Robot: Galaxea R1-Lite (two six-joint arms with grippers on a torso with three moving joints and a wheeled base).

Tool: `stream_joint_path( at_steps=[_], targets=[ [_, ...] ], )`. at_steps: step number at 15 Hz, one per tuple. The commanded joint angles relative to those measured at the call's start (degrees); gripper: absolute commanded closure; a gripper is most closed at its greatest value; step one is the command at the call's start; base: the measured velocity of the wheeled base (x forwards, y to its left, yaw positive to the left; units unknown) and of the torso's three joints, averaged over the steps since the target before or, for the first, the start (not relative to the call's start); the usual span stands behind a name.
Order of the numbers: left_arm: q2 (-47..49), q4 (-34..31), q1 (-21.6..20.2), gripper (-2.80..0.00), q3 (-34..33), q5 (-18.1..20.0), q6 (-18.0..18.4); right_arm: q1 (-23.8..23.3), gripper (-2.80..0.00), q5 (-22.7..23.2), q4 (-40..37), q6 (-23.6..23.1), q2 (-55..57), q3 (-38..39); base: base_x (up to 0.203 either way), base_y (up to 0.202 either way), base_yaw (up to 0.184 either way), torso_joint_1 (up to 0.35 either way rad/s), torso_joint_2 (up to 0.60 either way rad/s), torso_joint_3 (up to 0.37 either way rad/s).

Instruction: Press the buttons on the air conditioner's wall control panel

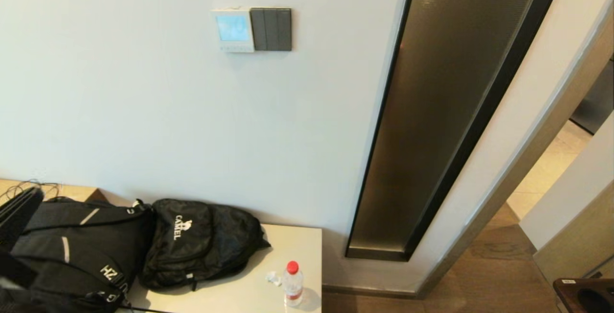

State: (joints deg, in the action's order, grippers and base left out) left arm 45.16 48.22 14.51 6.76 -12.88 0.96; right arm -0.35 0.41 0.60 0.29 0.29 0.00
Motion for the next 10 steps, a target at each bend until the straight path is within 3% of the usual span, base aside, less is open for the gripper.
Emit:
stream_joint_path(
  at_steps=[1, 3, 4, 5, 7, 9, 10],
  targets=[
    [-20.0, -24.1, -1.6, 0.00, 2.8, -1.0, -0.1, 0.0, 0.00, 0.0, 0.0, 0.0, 0.1, 0.2, 0.000, 0.000, 0.000, 0.000, 0.00, 0.000],
    [-28.1, -43.3, -3.1, 0.00, 5.5, -4.0, -0.2, 0.0, 0.00, 0.0, 0.0, 0.0, 0.1, 0.2, 0.000, 0.000, 0.000, 0.000, 0.00, 0.000],
    [-29.3, -46.4, -3.7, 0.00, 5.7, -7.0, -0.1, 0.0, 0.00, 0.0, 0.0, 0.0, 0.1, 0.2, 0.000, 0.000, 0.000, 0.000, 0.00, 0.000],
    [-29.4, -46.0, -4.5, 0.00, 5.4, -10.1, 0.1, 0.0, 0.00, 0.0, 0.0, 0.0, 0.1, 0.2, 0.000, 0.000, 0.000, 0.000, 0.00, 0.000],
    [-29.4, -46.3, -7.3, 0.00, 5.1, -10.7, 0.4, 0.0, 0.00, 0.0, 0.0, 0.0, 0.1, 0.2, 0.000, 0.000, 0.000, 0.000, 0.00, 0.000],
    [-29.3, -46.5, -15.9, 0.00, 4.0, -7.9, 0.5, 0.0, 0.00, 0.0, 0.0, 0.0, 0.1, 0.2, 0.000, 0.000, 0.000, 0.000, 0.00, 0.000],
    [-29.6, -46.0, -17.7, 0.00, 1.8, -6.0, 0.3, 0.0, 0.00, 0.0, 0.0, 0.0, 0.1, 0.2, 0.000, 0.000, 0.000, 0.000, 0.00, 0.000]
  ],
)
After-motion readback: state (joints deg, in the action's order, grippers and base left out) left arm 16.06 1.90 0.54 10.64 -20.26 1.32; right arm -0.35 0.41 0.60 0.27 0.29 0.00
